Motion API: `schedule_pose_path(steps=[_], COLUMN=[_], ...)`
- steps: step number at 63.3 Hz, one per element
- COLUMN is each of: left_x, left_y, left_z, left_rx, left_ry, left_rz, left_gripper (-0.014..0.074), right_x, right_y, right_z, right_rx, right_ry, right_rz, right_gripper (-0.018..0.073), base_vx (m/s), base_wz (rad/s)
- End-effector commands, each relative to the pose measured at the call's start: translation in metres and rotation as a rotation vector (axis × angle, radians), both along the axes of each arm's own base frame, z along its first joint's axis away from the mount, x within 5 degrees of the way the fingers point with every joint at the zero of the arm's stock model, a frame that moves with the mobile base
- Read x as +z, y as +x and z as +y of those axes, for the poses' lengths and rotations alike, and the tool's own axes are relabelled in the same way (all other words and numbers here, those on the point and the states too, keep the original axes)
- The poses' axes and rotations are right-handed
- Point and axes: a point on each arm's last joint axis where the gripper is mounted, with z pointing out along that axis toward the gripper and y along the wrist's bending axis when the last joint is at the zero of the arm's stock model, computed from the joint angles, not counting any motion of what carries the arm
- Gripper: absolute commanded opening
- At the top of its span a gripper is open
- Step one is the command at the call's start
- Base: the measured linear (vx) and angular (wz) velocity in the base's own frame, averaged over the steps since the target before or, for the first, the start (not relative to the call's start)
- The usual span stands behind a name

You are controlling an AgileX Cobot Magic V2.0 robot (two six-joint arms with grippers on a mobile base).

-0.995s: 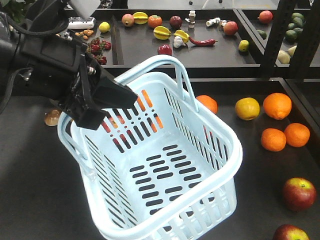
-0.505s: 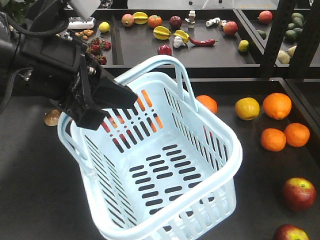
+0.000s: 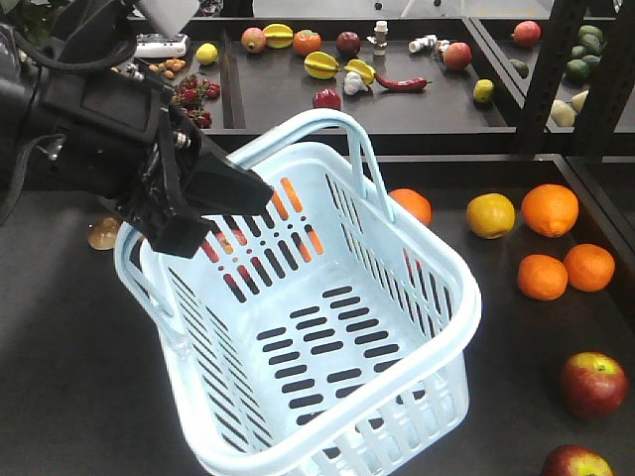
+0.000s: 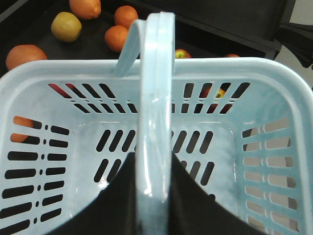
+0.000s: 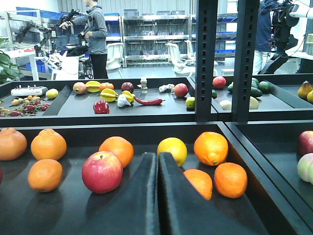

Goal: Pick three apples into basket with both arms

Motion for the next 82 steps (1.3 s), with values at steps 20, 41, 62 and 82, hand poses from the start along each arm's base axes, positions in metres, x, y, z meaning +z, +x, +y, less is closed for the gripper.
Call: schedule_pose_path(steps=[20,41,62,82], left_x=[0.02,-0.032,-0.058,-0.09], left_y=[0.0,0.046,0.087,0.124], left_z=[-0.008,-0.033,-0.051,-0.076], left_rx=[0.02,-0.066,-0.18,-0.282], left_ry=[-0.177,-0.072,0.042,0.106], left_rz=[-0.019,0.031,-0.05,-0.003], left_gripper=[-0.0006,-0.0006,-0.0006,-0.0006], right_x=[0.002,0.002,0.002,0.002], right_y=[-0.001,-0.001,-0.001,-0.001], right_z=[0.001,0.001,0.001,0.001], right_rx=[0.008,0.008,0.008,0.008], right_ry=[-0.02,-0.02,-0.02,-0.02], right_rz=[-0.067,-0.067,-0.067,-0.067], right_gripper=[-0.0005,-0.0005,-0.0005,-0.0005], base_vx=[0.0,0.0,0.0,0.0], base_wz=[0.0,0.0,0.0,0.0])
